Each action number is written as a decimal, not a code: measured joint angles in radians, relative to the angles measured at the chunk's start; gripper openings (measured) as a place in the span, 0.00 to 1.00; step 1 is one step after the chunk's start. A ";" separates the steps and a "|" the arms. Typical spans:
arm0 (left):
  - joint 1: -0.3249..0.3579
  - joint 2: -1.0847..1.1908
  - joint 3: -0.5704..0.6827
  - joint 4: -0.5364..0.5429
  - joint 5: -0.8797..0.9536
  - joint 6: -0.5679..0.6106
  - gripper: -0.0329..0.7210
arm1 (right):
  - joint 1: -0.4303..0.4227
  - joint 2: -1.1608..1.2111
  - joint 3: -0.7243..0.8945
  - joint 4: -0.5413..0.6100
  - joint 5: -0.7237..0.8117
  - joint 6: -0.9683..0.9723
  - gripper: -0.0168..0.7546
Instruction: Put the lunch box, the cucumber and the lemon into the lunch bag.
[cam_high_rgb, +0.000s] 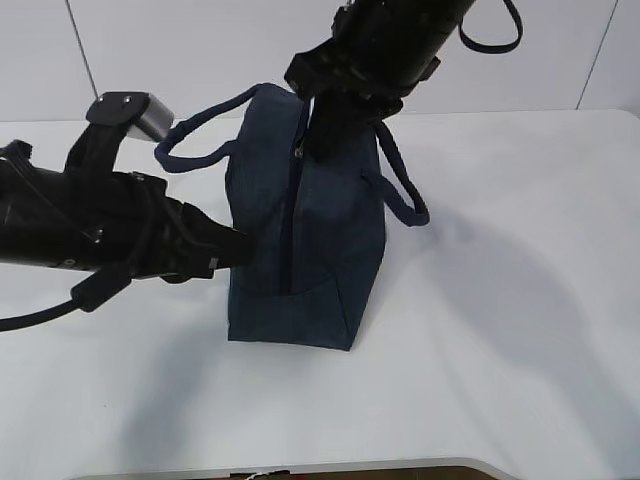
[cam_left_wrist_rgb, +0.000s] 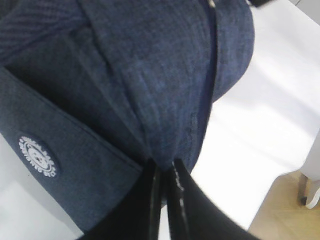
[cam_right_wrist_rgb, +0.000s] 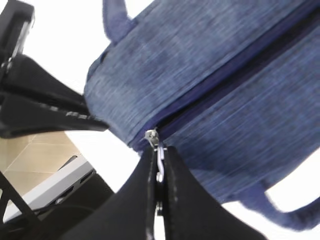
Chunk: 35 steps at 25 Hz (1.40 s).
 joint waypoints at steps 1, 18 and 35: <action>0.000 0.000 0.000 0.000 -0.003 0.000 0.02 | -0.004 0.012 -0.020 0.000 0.002 0.000 0.03; 0.000 0.000 0.009 0.014 -0.027 0.002 0.02 | -0.070 0.262 -0.379 0.018 0.039 0.003 0.03; 0.000 0.000 0.009 0.025 -0.037 0.002 0.02 | -0.108 0.313 -0.529 0.014 0.068 0.052 0.03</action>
